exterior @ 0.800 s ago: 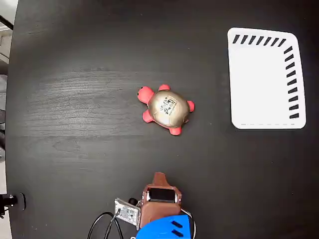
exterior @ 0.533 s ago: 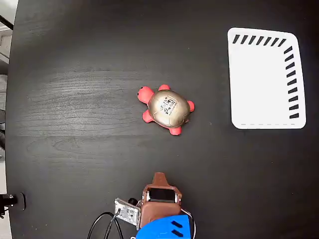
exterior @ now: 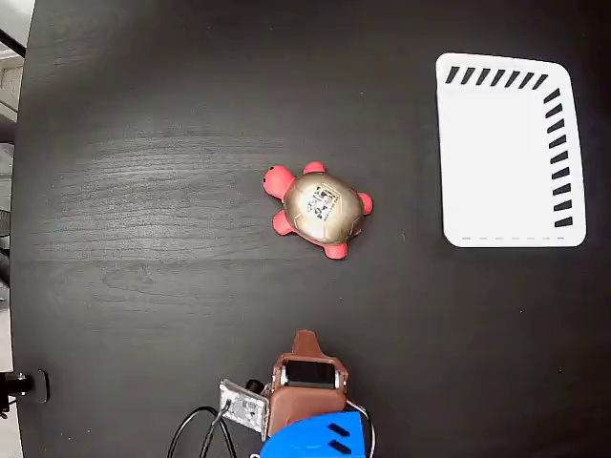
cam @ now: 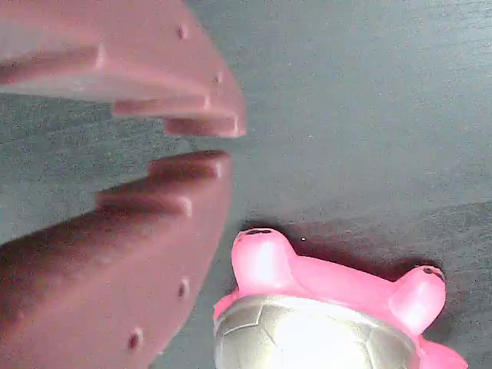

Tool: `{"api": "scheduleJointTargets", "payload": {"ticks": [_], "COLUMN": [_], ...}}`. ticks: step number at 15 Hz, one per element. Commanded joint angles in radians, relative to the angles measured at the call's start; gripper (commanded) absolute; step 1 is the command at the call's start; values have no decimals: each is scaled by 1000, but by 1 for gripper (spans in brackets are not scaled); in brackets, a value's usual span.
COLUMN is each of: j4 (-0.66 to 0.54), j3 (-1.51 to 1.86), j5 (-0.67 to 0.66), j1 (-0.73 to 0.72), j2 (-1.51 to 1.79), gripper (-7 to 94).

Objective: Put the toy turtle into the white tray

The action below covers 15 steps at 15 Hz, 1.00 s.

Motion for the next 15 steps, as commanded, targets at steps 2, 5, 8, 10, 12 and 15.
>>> {"api": "scheduleJointTargets", "payload": {"ticks": [2,5,8,10,12,15], "j4": [17,17,17,17,17,17], "j3": [2,2,2,2,2,2], "j5": [0,0,-25,-26,-26,-26], "j1": [-18,-18,-44,-44,-44,-44], "j2": [80,80,80,80,80,80], "gripper": [-1,-1,-1,-1,-1,-1]}}
